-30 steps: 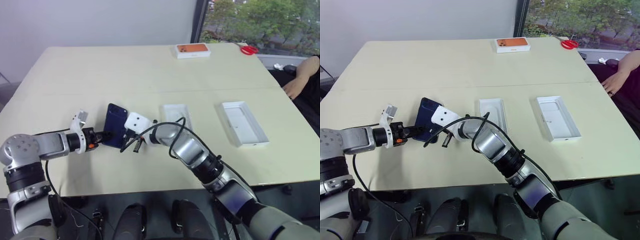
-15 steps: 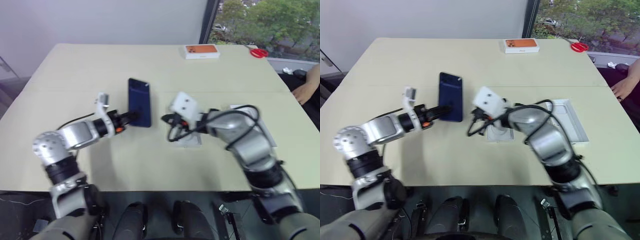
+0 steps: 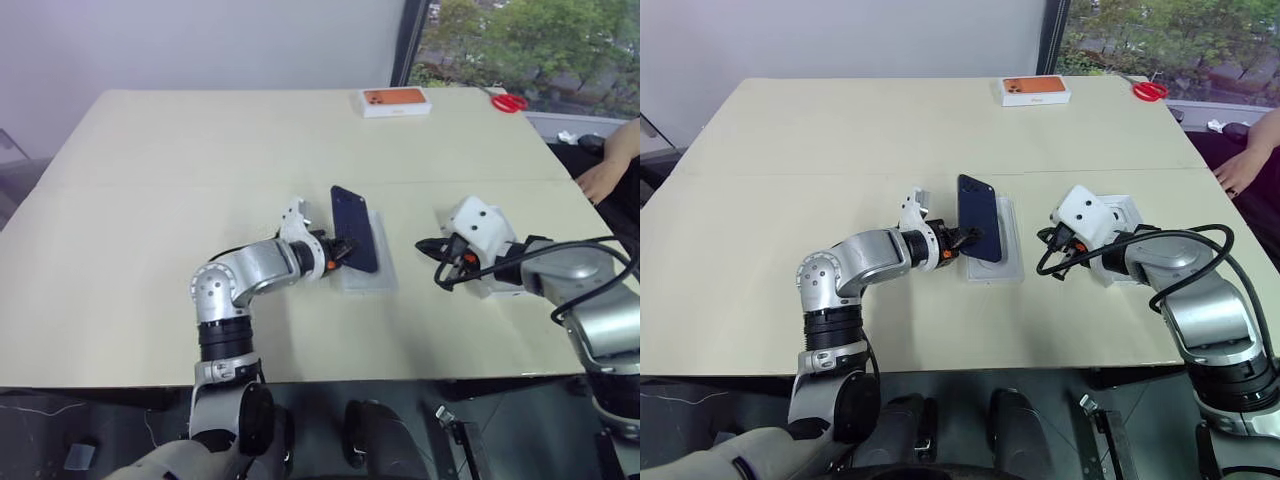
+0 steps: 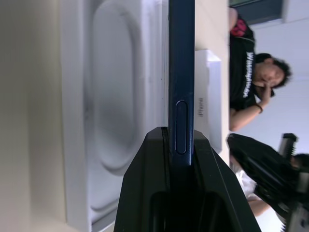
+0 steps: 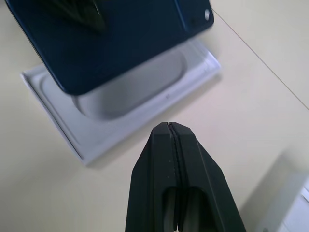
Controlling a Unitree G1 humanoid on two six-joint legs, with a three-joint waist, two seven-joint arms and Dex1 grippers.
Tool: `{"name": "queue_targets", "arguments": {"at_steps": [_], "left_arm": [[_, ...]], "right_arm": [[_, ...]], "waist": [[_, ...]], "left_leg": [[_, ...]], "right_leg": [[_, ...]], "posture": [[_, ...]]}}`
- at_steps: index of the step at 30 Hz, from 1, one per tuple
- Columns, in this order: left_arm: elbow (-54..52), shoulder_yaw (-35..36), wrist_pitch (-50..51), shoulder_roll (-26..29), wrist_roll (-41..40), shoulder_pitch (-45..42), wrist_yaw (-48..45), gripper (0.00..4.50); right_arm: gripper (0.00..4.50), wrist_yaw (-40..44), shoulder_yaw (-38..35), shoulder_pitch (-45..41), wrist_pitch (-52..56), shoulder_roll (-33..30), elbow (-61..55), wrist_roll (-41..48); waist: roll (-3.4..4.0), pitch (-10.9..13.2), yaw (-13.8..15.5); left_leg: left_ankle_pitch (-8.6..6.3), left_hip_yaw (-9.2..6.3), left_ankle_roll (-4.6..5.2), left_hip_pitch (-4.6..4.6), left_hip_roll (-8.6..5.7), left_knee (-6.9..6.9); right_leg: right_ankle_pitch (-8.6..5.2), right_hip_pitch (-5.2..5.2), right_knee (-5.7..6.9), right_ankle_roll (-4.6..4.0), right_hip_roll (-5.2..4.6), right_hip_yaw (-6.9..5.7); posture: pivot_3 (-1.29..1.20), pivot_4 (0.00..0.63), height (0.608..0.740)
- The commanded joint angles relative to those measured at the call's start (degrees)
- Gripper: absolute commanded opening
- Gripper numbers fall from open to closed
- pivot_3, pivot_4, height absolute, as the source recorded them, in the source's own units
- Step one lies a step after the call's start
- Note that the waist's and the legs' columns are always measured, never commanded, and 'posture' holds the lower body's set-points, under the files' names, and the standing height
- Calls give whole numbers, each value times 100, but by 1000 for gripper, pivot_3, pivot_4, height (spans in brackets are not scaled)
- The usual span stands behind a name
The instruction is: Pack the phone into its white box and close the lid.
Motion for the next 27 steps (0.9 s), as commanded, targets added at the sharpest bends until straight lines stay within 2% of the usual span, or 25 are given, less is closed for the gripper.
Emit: {"name": "queue_targets", "arguments": {"at_steps": [1,11,27], "left_arm": [[-4,-273,-193,51,-424,-154,70,20],[421,-732,-336,329,-533,-237,-186,20],[657,-1028,-468,402,27,-321,-893,20]], "right_arm": [[0,-70,-163,-22,-115,-125,-41,63],[0,-55,-200,184,-160,-209,11,188],[0,-126,-214,344,-189,-335,-92,429]], "waist": [[0,0,13],[0,0,4],[0,0,1]], "left_leg": [[0,0,0,-3,-2,3],[1,2,0,-5,-5,5],[1,2,-1,-3,-3,5]], "right_leg": [[0,1,-2,0,0,-1],[-1,4,-9,-1,0,-1],[-1,5,-9,0,3,-2]], "posture": [[0,150,740],[0,150,740],[0,150,740]]}}
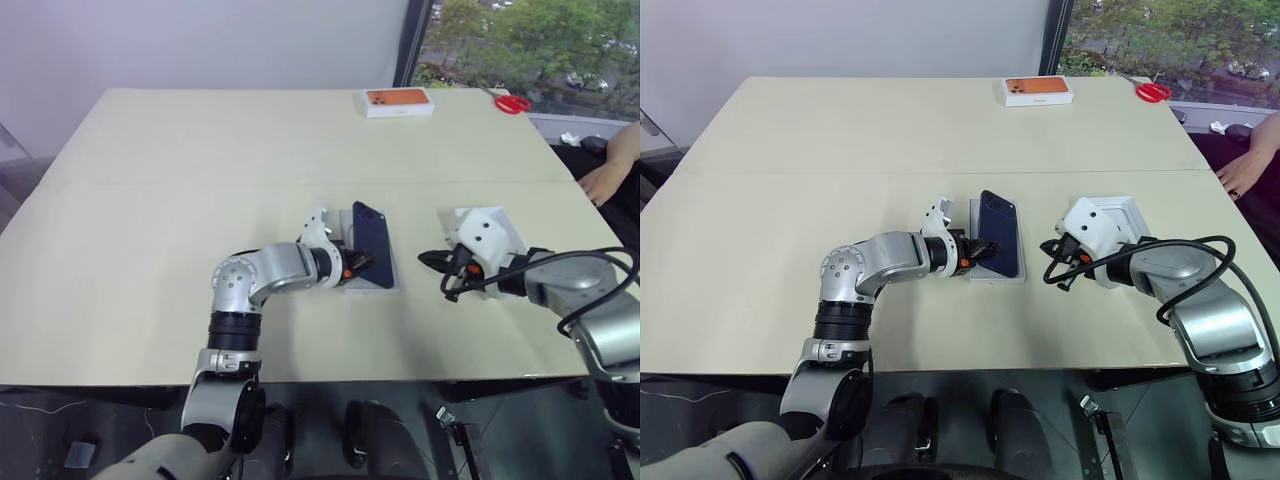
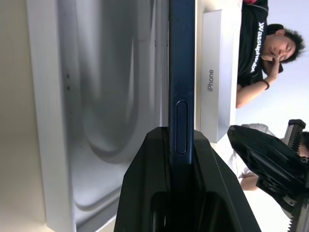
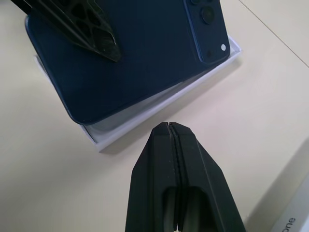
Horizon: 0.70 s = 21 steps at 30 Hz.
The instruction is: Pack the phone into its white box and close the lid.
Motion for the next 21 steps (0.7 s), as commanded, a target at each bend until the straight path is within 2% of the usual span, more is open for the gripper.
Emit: {"name": "queue_targets", "arguments": {"at_steps": [1,3,5,7,12,18,21], "left_arm": [[-121,-53,-37,-36,67,-191,-249,20],[-137,-56,-54,-39,135,-192,-330,20],[-139,-54,-44,-41,182,-193,-375,988],[-137,-50,-25,-37,204,-196,-405,1679],[-218,11,84,63,5,-215,-388,4145],[-631,44,366,940,-1017,-215,-236,4145],[-956,-110,402,1617,-1697,-131,-181,4145]], "right_arm": [[0,-44,-174,-33,-81,-110,-176,49],[0,-55,-142,-23,-97,-114,-170,35],[0,-63,-127,-15,-103,-115,-174,34],[0,-65,-122,-14,-98,-113,-185,45],[0,-59,-118,-16,-92,-119,-204,55],[0,-57,-95,-31,-92,-115,-219,61],[0,-52,-76,-71,-114,-109,-183,56]], "waist": [[0,0,0],[0,0,0],[0,0,0],[0,0,0],[0,0,0],[1,0,-16],[3,-2,-6]], "left_leg": [[0,0,0,0,0,0],[0,0,0,0,0,0],[0,0,0,0,0,0],[0,0,0,0,0,0],[0,0,0,0,0,0],[1,0,-2,7,8,0],[4,-3,-7,7,11,0]], "right_leg": [[0,0,0,0,0,0],[0,0,0,0,0,0],[0,0,0,0,0,0],[0,0,0,0,0,0],[0,1,0,0,0,1],[0,-1,11,1,4,5],[0,0,12,1,4,5]], "posture": [[0,150,740],[0,150,740],[0,150,740],[0,150,740],[0,150,740],[0,150,740],[0,150,740]]}}
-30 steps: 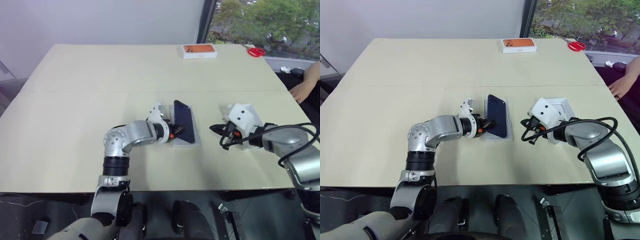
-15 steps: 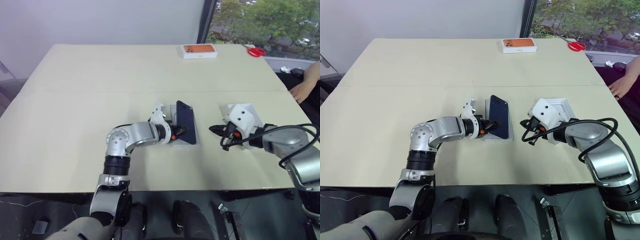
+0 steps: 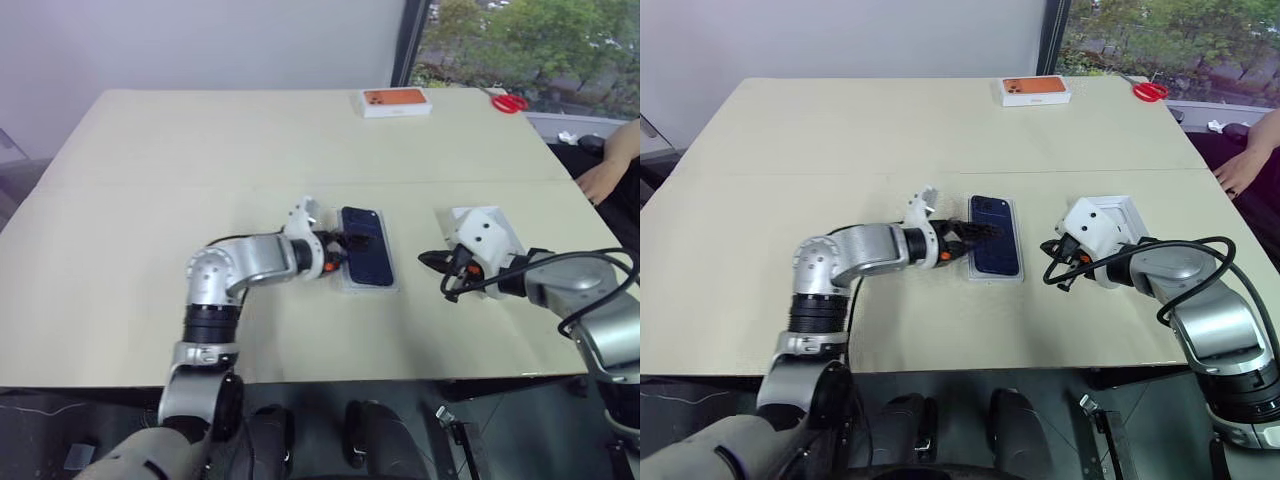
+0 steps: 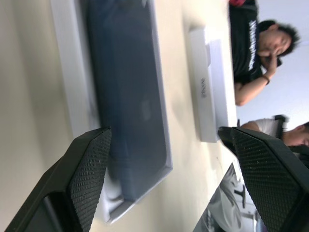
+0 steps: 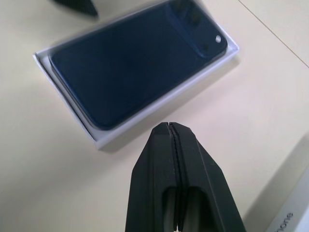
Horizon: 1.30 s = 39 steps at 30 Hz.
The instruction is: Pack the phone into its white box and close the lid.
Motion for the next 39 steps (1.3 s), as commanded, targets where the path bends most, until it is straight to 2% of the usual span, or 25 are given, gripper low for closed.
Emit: {"name": "queue_targets", "arguments": {"at_steps": [1,5,6,8,11,13,15,20,21,28,34,39], "left_arm": [[-465,-114,4,497,-756,-11,17,4145],[-672,-27,-29,1409,-600,-176,-467,4145],[-956,-210,0,1819,200,-173,-1035,4145],[-1306,-504,-45,2332,1267,-136,-1867,4145],[-1849,-1431,-917,3135,3219,263,-3452,4145],[-2026,-1784,-1434,3343,4073,472,-4068,3628],[-2197,-2345,-1799,3528,4879,582,-4727,2905],[-1964,-3182,-2160,3280,6073,395,-5762,334],[-1911,-3235,-2157,3156,6189,345,-5883,28],[-966,-3891,-2196,2129,7538,-275,-6218,28],[-629,-3908,-2051,1469,8030,-370,-6442,28],[-644,-3751,-2108,1045,8191,-326,-6618,28]], "right_arm": [[0,-6,-84,-95,-114,-91,-156,44],[0,-15,-48,-146,-186,-68,-48,9],[0,-53,-23,-184,-189,-37,-3,-14],[0,-102,9,-231,-190,-4,50,-36],[0,-250,81,-297,-181,34,197,-135],[0,-288,127,-318,-168,33,265,-163],[0,-360,190,-362,-86,51,382,-211],[0,-574,427,-475,295,218,399,-226],[0,-611,495,-485,306,247,388,-265],[0,-1171,1071,-868,744,881,597,-545],[0,-1408,1268,-981,919,1199,626,-652],[0,-1322,1210,-881,1022,1104,404,-574]], "waist": [[1,-1,5],[2,-1,0],[-1,1,-5],[2,0,-11],[8,-3,0],[8,-3,4],[5,-1,6],[5,-1,1],[5,-1,2],[6,-1,-18],[6,-1,-5],[7,-2,9]], "left_leg": [[0,0,-1,1,-1,0],[5,0,-10,2,-4,0],[13,1,-23,3,-4,0],[16,5,-28,3,-2,-3],[15,16,-27,8,-6,-7],[15,19,-27,9,-1,-8],[7,19,-13,5,7,-7],[2,19,-3,-3,14,-6],[1,19,-1,-4,15,-6],[-4,19,8,-6,17,-1],[-5,18,10,-6,20,0],[-5,17,10,-5,19,2]], "right_leg": [[0,2,-1,0,-2,0],[-1,3,-1,-1,-3,-1],[-1,2,-1,-1,-2,0],[-2,2,-5,-3,12,-1],[-12,7,-14,-21,21,6],[-13,7,-15,-22,20,8],[-13,7,-23,-24,20,9],[-13,7,-39,-25,24,8],[-13,6,-40,-25,25,8],[-1,6,-43,-2,32,9],[0,0,-27,0,33,8],[0,2,-22,0,30,8]], "posture": [[0,150,740],[0,150,740],[0,150,740],[0,150,740],[0,150,740],[0,150,740],[0,150,740],[0,150,740],[0,150,740],[0,150,740],[0,150,740],[0,150,740]]}}
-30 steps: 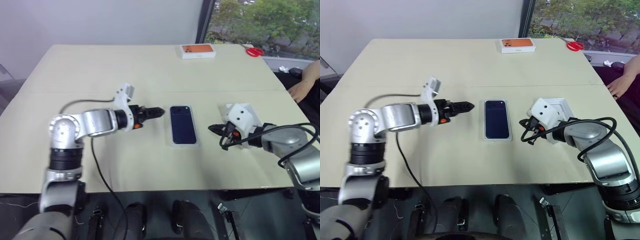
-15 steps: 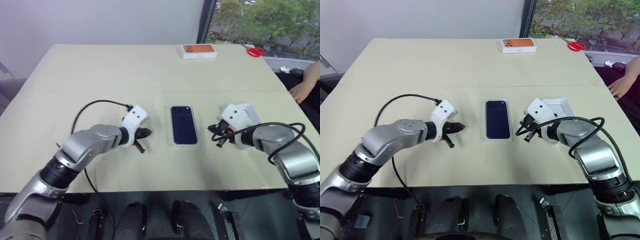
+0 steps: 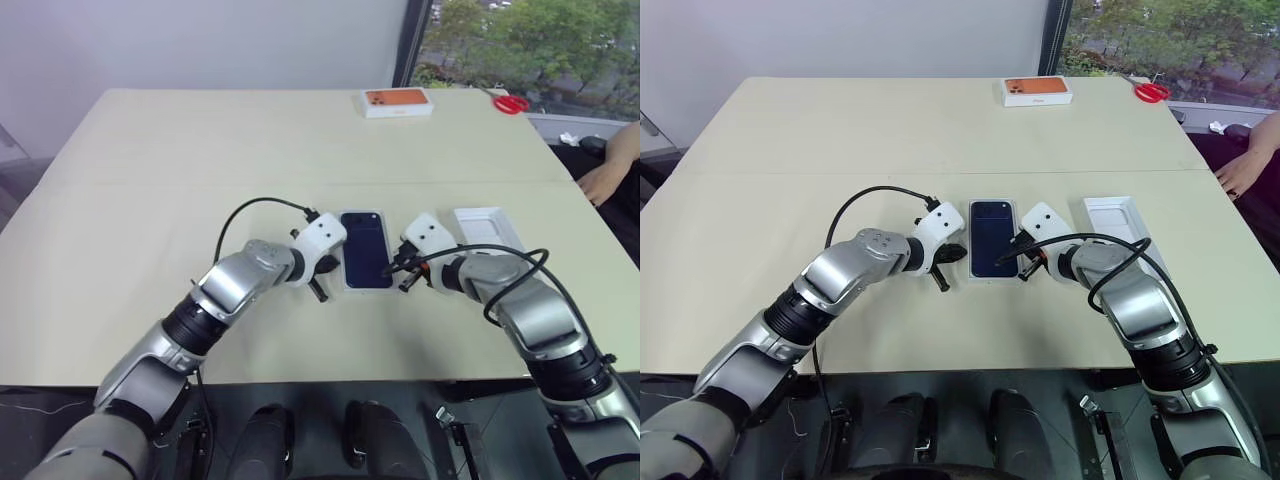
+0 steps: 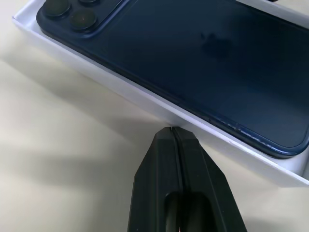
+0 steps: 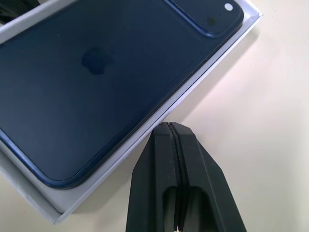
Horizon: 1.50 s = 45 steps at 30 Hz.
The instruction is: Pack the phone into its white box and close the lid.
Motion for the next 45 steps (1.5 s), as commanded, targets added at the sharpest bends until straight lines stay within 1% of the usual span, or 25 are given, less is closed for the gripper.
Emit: {"name": "queue_targets", "arguments": {"at_steps": [1,6,12,16,21,36,41,44,45], "left_arm": [[-94,24,-170,-316,165,-30,-202,28],[-60,70,5,-817,205,-8,-303,28],[-118,152,196,-1139,190,-19,-503,28],[-218,122,315,-1246,172,-8,-704,28],[-242,117,432,-1317,232,7,-839,28],[-45,419,498,-1401,408,46,-615,28],[-134,510,603,-1405,398,89,-609,28],[-312,564,758,-1328,322,124,-678,28],[-396,594,825,-1275,291,144,-712,4]], "right_arm": [[0,87,-99,23,24,-70,-401,87],[0,212,-300,271,237,-290,-797,233],[0,277,-508,582,349,-518,-1053,271],[0,299,-622,753,352,-646,-1080,259],[0,295,-727,914,369,-714,-1110,279],[0,382,-701,982,434,-768,-1209,346],[0,350,-695,990,398,-814,-1132,276],[0,375,-851,914,412,-927,-1045,275],[250,407,-970,861,487,-955,-1020,333]], "waist": [[0,0,8],[0,0,12],[0,0,-9],[0,0,-8],[0,0,-8],[0,0,-8],[0,0,-8],[1,0,-9],[1,0,-9]], "left_leg": [[0,0,0,-1,-1,1],[-2,-2,2,-3,-5,1],[-2,-2,3,2,-3,2],[-2,-2,3,1,-2,2],[-2,-2,3,2,-2,2],[-2,-3,3,2,-2,2],[-2,-3,3,4,-1,2],[-2,-3,3,3,-1,3],[-2,-3,3,3,-1,2]], "right_leg": [[0,0,0,0,-1,0],[0,1,-1,1,-7,-1],[0,0,10,1,-4,-1],[0,-2,11,1,-3,-1],[0,-2,12,1,-3,-1],[0,-2,13,1,-3,0],[0,-2,15,1,-2,-1],[0,-2,15,1,-3,-1],[0,-2,16,1,-3,-1]], "posture": [[0,150,740],[0,150,740],[0,150,740],[0,150,740],[0,150,740],[0,150,740],[0,150,740],[0,150,740],[0,150,740]]}}
